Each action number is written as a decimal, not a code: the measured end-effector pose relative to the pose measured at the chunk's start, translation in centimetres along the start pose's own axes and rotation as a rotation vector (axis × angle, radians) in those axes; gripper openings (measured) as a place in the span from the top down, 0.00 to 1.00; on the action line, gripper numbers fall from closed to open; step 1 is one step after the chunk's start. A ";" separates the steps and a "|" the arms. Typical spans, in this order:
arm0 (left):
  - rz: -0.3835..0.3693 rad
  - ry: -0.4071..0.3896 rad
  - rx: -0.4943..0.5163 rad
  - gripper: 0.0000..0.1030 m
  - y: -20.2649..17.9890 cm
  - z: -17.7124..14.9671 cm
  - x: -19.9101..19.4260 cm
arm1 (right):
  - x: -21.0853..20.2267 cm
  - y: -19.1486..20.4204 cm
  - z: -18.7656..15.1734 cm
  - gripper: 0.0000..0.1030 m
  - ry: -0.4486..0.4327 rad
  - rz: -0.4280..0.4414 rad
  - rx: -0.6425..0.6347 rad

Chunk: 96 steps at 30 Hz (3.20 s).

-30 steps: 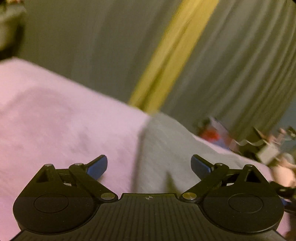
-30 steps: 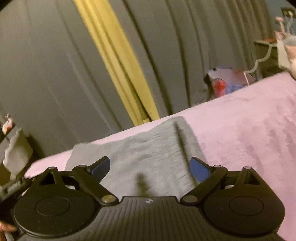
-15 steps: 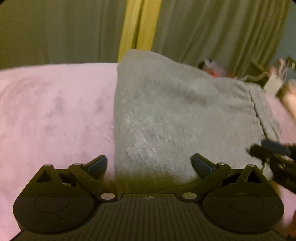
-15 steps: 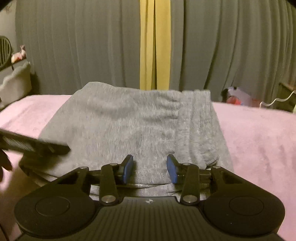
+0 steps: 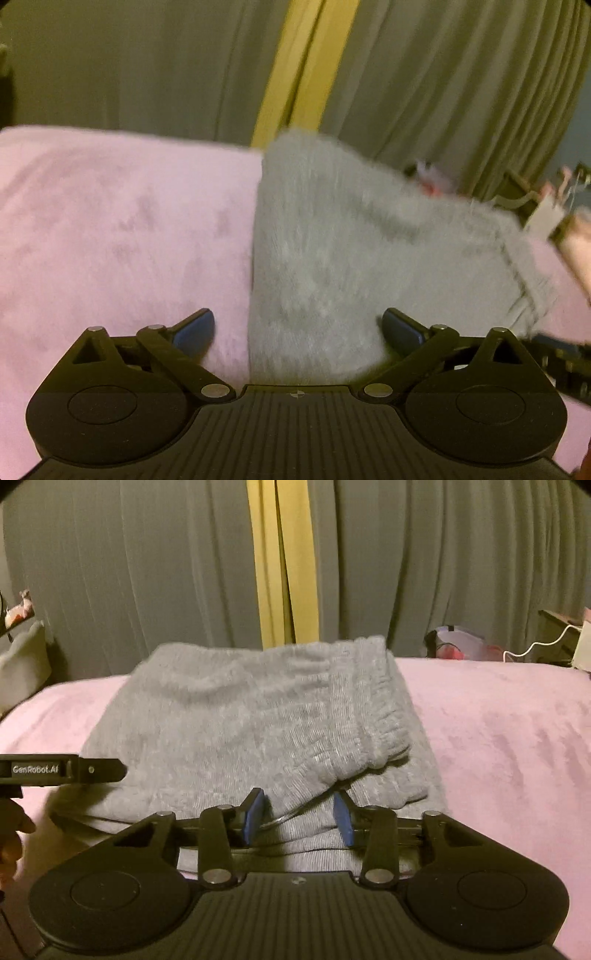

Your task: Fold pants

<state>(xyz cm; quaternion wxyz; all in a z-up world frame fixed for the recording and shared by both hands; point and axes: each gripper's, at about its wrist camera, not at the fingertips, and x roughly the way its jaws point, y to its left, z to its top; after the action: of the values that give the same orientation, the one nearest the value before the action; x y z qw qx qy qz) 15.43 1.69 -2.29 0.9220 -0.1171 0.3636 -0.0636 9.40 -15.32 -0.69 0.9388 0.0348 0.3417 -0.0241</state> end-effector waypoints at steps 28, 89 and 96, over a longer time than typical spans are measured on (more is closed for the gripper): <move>0.308 0.209 0.152 0.01 -6.1 -6.5 -4.9 | -3.1 0.5 -6.7 0.04 0.451 -0.094 -0.085; 0.230 0.246 0.103 0.01 -7.1 -7.6 -4.8 | -5.6 0.2 -5.4 0.04 0.176 -0.101 -0.026; 0.229 0.248 0.104 0.01 -7.1 -7.6 -4.8 | -5.5 0.3 -5.4 0.04 0.175 -0.107 -0.028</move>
<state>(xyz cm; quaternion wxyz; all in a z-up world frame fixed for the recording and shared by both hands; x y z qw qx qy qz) 6.54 -5.45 -2.66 0.8762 -0.0181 0.4815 0.0091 1.72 -14.46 -1.29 0.9031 0.0051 0.4242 -0.0662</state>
